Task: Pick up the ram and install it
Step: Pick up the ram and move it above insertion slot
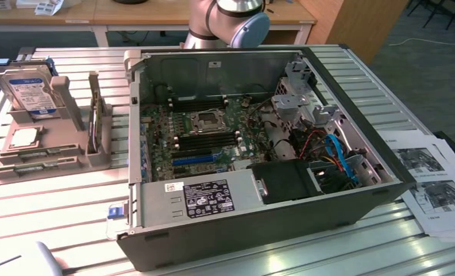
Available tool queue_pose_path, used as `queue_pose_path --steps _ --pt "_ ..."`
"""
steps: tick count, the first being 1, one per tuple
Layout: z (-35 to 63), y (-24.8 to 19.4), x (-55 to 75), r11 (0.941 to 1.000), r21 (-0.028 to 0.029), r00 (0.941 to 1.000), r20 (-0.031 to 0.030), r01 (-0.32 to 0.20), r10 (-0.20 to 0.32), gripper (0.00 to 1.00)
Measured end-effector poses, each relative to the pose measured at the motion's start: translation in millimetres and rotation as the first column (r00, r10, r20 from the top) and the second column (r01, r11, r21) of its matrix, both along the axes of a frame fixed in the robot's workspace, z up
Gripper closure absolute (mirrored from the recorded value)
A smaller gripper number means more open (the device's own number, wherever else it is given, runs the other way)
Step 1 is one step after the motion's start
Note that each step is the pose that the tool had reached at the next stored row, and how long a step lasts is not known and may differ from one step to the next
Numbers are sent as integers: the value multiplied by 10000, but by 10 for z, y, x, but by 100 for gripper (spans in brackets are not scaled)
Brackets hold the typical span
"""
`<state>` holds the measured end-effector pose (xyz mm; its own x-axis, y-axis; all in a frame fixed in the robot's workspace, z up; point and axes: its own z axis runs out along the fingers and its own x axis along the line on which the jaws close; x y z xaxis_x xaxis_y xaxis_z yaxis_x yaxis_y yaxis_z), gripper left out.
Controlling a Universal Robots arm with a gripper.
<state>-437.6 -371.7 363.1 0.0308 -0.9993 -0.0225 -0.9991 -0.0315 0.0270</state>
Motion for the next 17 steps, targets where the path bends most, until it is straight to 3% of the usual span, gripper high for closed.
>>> queue_pose_path --steps 4,13,17 --pt "-1 0 -1 10000 0 10000 3 1 -1 90" --pt "-67 0 -1 10000 0 9999 139 1 -1 90" --pt "-87 0 -1 10000 -1 9999 152 1 -1 90"
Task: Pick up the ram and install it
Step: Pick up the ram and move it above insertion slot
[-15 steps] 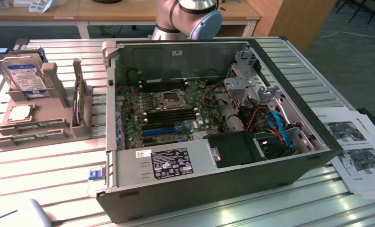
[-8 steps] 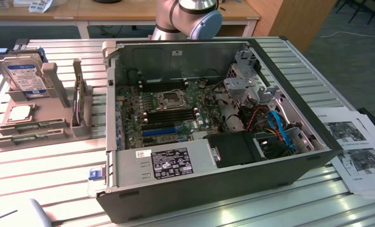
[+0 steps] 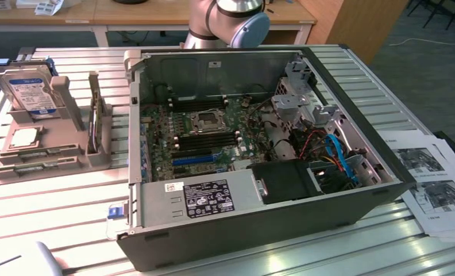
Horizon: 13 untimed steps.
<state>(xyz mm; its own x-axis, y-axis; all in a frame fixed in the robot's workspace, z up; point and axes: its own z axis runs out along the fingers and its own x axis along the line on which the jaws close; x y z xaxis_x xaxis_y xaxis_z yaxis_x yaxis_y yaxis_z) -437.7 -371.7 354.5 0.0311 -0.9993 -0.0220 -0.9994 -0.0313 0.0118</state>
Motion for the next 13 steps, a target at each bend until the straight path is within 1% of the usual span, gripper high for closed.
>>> queue_pose_path --steps 6,11,13 --pt "-3 1 3 10000 1 10000 -9 2 -2 90" --pt "-3 0 27 10000 1 10000 -64 0 0 90" --pt "-3 0 30 10000 0 10000 -72 1 -1 90"
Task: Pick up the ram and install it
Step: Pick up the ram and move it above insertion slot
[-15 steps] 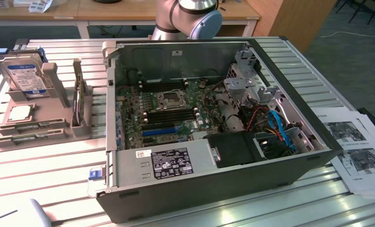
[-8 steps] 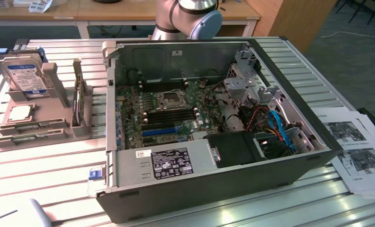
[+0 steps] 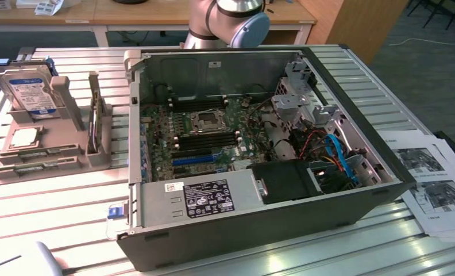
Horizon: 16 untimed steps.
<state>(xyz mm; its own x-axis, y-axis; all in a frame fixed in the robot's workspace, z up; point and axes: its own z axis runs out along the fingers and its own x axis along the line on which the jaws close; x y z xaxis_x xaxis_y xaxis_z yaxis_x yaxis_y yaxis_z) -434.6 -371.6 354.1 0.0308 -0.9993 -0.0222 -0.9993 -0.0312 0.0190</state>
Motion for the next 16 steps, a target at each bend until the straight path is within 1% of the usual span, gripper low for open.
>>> queue_pose_path --steps 5,9,12,16 --pt "-4 0 2 10000 0 10000 -1 -1 1 90" --pt "-42 0 1 10000 -1 10000 -2 -1 1 90" --pt "-227 0 1 10000 -1 10000 -1 -1 1 90" --pt "-282 0 1 10000 1 10000 0 -1 1 90"
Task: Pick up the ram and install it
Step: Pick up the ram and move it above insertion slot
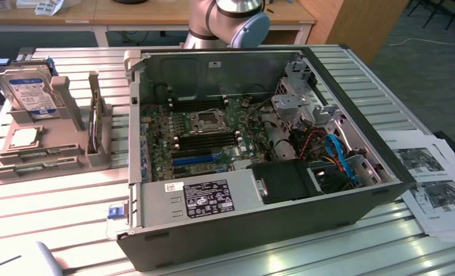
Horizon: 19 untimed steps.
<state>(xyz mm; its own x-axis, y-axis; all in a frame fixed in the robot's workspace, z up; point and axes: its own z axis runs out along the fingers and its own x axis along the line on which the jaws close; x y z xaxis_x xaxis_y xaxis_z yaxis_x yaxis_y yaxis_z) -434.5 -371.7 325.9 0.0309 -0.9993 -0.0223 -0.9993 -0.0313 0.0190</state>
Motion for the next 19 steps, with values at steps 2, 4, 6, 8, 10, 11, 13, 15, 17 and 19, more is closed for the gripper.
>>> queue_pose_path --steps 2,4,6,8,10,11,13,15,17,19 --pt "-5 0 0 10000 -2 10000 -2 0 0 90" --pt "-5 0 0 10000 -2 10000 -3 0 0 90" --pt "-6 0 0 10000 -1 10000 -1 0 0 90" --pt "-6 0 0 10000 -1 10000 -1 0 0 90" --pt "-6 0 0 10000 -1 10000 -1 0 0 90" --pt "-6 0 0 10000 -1 10000 -1 0 0 90" --pt "-6 0 0 10000 -1 10000 -1 1 -1 90" --pt "-6 0 0 10000 -1 10000 -1 0 0 90" --pt "-6 0 0 10000 -1 10000 -1 0 0 89" --pt "-6 0 0 10000 -1 10000 -1 0 0 84"
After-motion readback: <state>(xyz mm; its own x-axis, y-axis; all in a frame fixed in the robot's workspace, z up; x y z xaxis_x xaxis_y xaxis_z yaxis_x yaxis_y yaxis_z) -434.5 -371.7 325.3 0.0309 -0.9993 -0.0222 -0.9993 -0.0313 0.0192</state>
